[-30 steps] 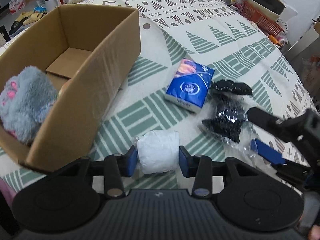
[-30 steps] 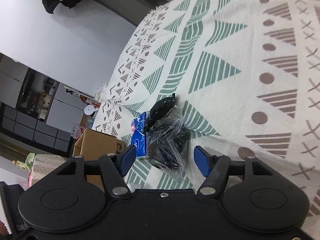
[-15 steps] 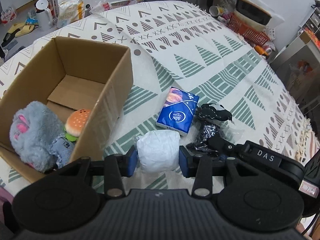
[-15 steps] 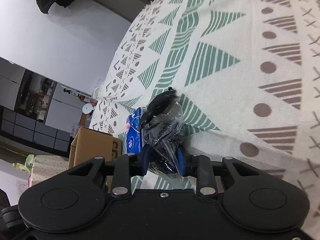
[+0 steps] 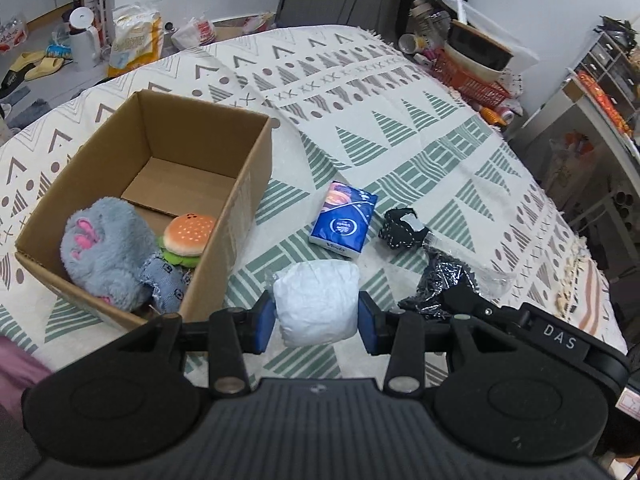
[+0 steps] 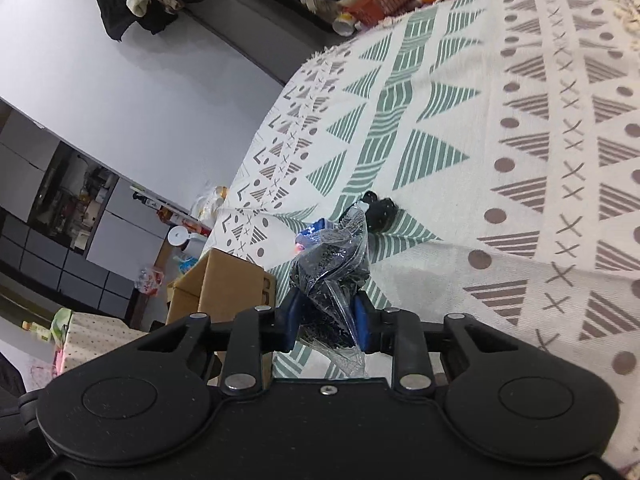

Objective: Organize soft objects
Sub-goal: 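Carry the white cloth and black bag over the box with both tools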

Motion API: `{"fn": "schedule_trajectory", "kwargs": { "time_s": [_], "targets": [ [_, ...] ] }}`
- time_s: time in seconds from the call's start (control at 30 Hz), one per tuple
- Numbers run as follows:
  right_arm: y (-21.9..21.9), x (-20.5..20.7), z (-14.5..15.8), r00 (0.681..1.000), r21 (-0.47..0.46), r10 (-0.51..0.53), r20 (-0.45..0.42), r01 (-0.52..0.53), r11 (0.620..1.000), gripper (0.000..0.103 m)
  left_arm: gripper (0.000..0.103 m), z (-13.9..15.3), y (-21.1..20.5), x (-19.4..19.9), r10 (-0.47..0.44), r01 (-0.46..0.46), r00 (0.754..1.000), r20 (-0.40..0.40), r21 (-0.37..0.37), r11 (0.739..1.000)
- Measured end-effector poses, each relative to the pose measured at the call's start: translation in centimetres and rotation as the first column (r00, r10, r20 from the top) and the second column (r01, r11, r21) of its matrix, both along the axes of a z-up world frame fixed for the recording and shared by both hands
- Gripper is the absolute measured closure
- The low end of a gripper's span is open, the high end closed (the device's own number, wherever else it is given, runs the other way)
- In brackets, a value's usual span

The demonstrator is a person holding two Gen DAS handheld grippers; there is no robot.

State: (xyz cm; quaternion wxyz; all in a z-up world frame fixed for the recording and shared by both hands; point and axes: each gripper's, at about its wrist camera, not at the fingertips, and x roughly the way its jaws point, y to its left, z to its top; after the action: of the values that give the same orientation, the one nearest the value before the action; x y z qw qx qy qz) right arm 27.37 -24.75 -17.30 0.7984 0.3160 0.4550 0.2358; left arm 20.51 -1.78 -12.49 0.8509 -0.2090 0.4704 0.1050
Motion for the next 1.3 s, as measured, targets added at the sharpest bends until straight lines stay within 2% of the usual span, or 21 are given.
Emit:
{"fn": "schedule_trajectory", "kwargs": {
  "time_s": [0.17, 0.4, 0.6, 1.1, 1.3],
  "targets": [
    [0.2, -1.3, 1.8, 1.000, 0.003, -0.026, 0.013, 0.026, 1.000, 0.075, 0.061, 1.2, 0.9, -0.7, 0.001, -0.001, 1.000, 0.023, -0.013, 1.000],
    [2.2, -2.5, 4.2, 0.998, -0.007, -0.031, 0.051, 0.031, 0.999, 0.075, 0.061, 3.4, 3.1, -0.9, 0.007, -0.005, 0.998, 0.066, -0.029, 1.000],
    [4.2, -2.6, 5.6, 0.997, -0.001, -0.035, 0.072, 0.035, 0.999, 0.075, 0.061, 4.2, 5.0, -0.9, 0.005, -0.002, 0.997, 0.080, -0.041, 0.999],
    [11.3, -2.0, 7.3, 0.996, -0.048, 0.014, 0.084, -0.010, 0.999, 0.075, 0.061, 4.3, 12.1, -0.3, 0.049, -0.041, 0.995, 0.081, -0.099, 0.994],
    [13.8, -1.4, 7.1, 0.997, -0.074, 0.033, 0.068, -0.028, 0.997, 0.075, 0.061, 3.0, 15.4, 0.5, 0.086, -0.078, 0.995, 0.055, -0.131, 0.988]
  ]
}}
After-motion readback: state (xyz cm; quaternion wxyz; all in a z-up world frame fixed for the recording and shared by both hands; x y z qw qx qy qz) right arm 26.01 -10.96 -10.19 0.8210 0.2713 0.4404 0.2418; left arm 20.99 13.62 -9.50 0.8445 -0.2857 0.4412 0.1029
